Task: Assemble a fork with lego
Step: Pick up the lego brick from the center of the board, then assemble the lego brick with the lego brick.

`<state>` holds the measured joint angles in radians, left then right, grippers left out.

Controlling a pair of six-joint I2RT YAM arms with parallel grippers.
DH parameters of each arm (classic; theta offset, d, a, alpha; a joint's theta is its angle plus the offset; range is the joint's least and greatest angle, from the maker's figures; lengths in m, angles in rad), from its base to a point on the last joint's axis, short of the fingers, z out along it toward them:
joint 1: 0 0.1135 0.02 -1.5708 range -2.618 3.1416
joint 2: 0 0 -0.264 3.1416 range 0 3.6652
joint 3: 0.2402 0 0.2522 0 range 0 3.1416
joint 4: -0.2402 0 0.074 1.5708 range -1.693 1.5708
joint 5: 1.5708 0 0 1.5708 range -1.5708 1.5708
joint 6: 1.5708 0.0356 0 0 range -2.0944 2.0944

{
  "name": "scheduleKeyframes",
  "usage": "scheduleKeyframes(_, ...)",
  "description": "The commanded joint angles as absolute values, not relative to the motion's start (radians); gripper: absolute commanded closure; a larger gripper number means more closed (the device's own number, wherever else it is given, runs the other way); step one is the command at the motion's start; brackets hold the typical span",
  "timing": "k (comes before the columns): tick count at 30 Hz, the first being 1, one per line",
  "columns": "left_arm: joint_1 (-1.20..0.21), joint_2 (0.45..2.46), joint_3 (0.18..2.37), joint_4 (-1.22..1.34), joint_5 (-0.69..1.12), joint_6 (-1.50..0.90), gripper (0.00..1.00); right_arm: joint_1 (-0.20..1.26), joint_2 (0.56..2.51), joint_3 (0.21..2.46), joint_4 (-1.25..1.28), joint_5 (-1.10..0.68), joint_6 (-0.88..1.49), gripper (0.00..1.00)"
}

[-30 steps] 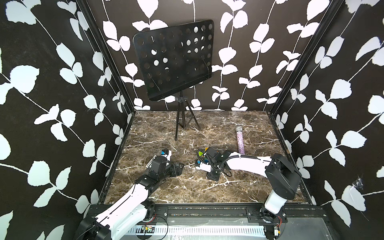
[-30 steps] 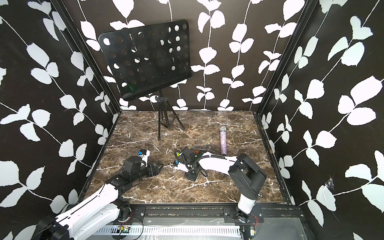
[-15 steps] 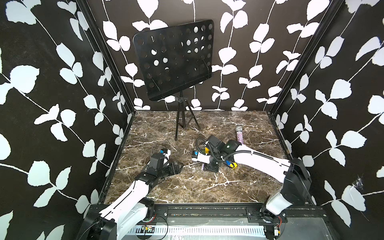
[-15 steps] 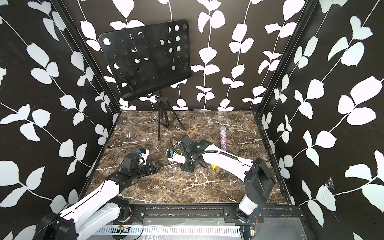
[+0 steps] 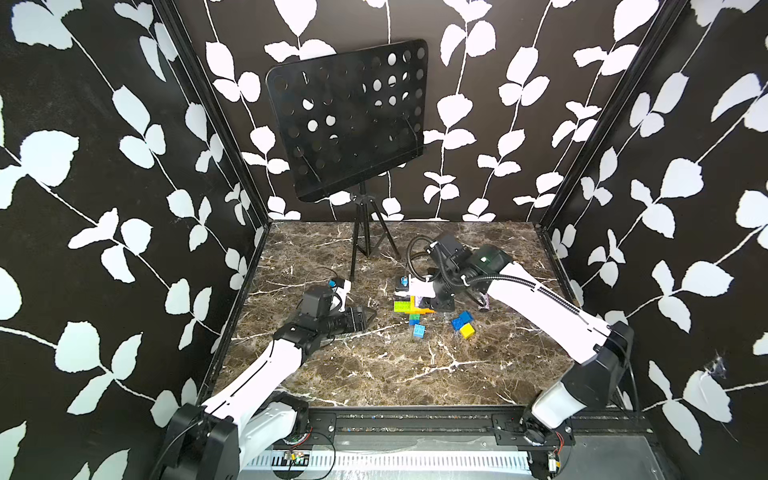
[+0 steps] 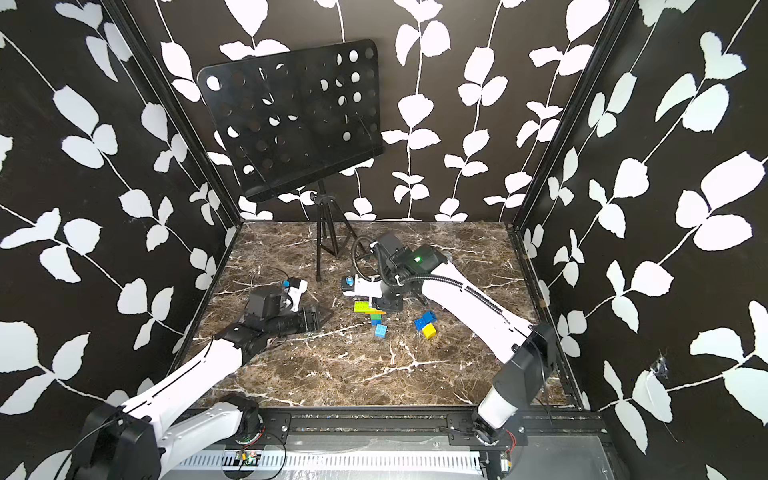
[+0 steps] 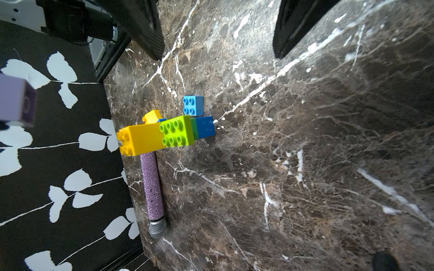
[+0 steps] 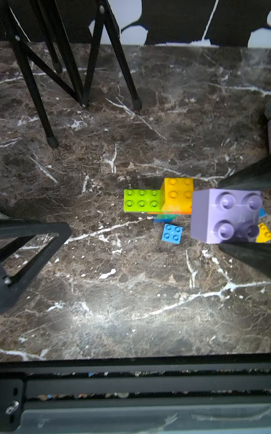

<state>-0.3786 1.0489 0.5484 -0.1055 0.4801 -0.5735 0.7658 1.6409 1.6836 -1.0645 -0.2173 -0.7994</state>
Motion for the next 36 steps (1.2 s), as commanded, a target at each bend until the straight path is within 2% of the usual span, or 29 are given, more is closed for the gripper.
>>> scheduleKeyframes(1, -0.374, 1.084, 0.585, -0.075, 0.531, -0.561, 0.24, 0.742, 1.719, 1.757, -1.164, -0.180, -0.930, 0.72)
scheduleKeyframes(12, -0.388, 1.229, 0.679, -0.002, 0.565, -0.579, 0.26, 0.731, 1.875, 1.922, -1.196, -0.196, -0.946, 0.72)
scheduleKeyframes(16, -0.408, 1.287, 0.701, 0.028, 0.580, -0.581, 0.26, 0.718, 1.904, 1.954, -1.206, -0.207, -0.942, 0.75)
scheduleKeyframes(36, -0.477, 1.478, 0.824, 0.039, 0.580, -0.555, 0.26, 0.690, 1.901, 1.879, -1.178, -0.250, -0.950, 0.72)
